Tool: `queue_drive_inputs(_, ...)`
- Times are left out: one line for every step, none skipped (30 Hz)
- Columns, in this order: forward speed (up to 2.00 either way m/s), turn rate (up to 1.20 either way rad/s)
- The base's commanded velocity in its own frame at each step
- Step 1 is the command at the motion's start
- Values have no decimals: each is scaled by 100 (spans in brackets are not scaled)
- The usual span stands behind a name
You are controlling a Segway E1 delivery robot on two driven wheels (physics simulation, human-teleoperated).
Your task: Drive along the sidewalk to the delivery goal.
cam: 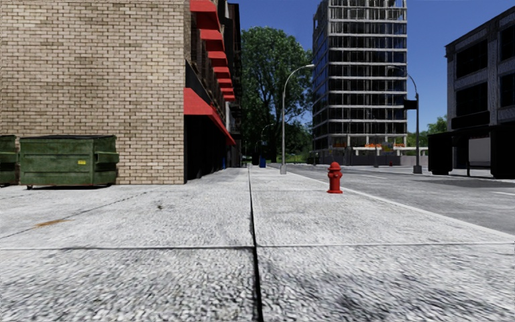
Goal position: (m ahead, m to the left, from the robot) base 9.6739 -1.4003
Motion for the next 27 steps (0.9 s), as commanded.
queue_drive_inputs(200,0)
queue_drive_inputs(200,0)
queue_drive_inputs(200,0)
queue_drive_inputs(200,0)
queue_drive_inputs(200,0)
queue_drive_inputs(200,0)
queue_drive_inputs(200,0)
queue_drive_inputs(200,0)
queue_drive_inputs(200,0)
queue_drive_inputs(200,0)
queue_drive_inputs(200,0)
queue_drive_inputs(200,0)
queue_drive_inputs(200,0)
queue_drive_inputs(200,0)
queue_drive_inputs(200,0)
queue_drive_inputs(200,0)
queue_drive_inputs(200,0)
queue_drive_inputs(200,0)
queue_drive_inputs(200,0)
queue_drive_inputs(200,0)
queue_drive_inputs(200,0)
queue_drive_inputs(200,0)
queue_drive_inputs(200,0)
queue_drive_inputs(200,0)
queue_drive_inputs(200,0)
queue_drive_inputs(200,0)
queue_drive_inputs(200,0)
